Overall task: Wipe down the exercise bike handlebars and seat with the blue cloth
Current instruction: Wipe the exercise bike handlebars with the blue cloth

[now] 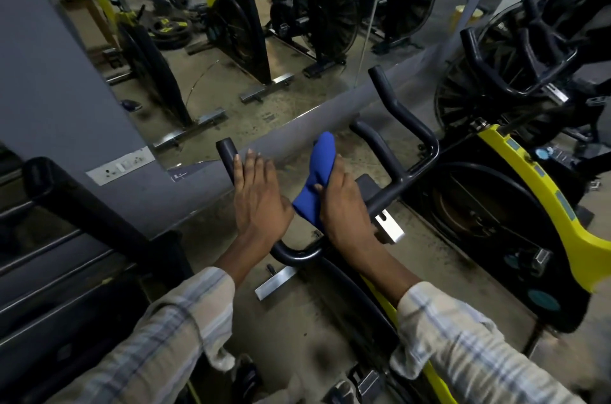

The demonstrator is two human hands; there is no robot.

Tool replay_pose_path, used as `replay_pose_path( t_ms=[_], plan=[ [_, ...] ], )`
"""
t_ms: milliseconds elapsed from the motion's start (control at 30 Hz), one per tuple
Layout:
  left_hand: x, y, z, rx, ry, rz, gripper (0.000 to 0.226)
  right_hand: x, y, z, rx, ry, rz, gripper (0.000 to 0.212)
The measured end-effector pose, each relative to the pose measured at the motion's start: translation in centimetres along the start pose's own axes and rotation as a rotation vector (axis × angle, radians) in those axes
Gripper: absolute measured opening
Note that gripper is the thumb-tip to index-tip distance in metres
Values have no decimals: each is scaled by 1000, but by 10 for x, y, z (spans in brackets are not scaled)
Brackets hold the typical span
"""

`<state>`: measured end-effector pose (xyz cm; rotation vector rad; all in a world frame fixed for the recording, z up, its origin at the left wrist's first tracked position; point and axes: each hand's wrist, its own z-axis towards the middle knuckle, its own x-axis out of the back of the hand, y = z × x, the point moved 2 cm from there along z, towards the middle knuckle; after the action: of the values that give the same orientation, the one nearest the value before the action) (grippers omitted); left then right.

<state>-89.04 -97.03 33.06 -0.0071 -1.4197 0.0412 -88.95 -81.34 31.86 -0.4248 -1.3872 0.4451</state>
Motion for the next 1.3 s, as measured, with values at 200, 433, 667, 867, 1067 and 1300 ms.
replay_pose_path(
  t_ms=[200,433,667,867,1067,1300],
  plan=[
    [2,2,0,2,3,29,79,6,-27,28,-29,84,133,77],
    [3,2,-2,2,26,-19,75,14,-10,11,90,-35,58,89],
    [3,1,-3,-2,27,-74,80,42,16,-18,138,-177,-143,80],
    [1,-1,-3,-12,34,-104,82,100,32,-14,85,-121,83,65],
    [-1,-2,-2,-22,32,-85,84,108,59,-9,82,198,-192,53],
    [-4,-1,-2,-31,32,-68,80,48,84,-33,31,-25,-62,50]
  ],
)
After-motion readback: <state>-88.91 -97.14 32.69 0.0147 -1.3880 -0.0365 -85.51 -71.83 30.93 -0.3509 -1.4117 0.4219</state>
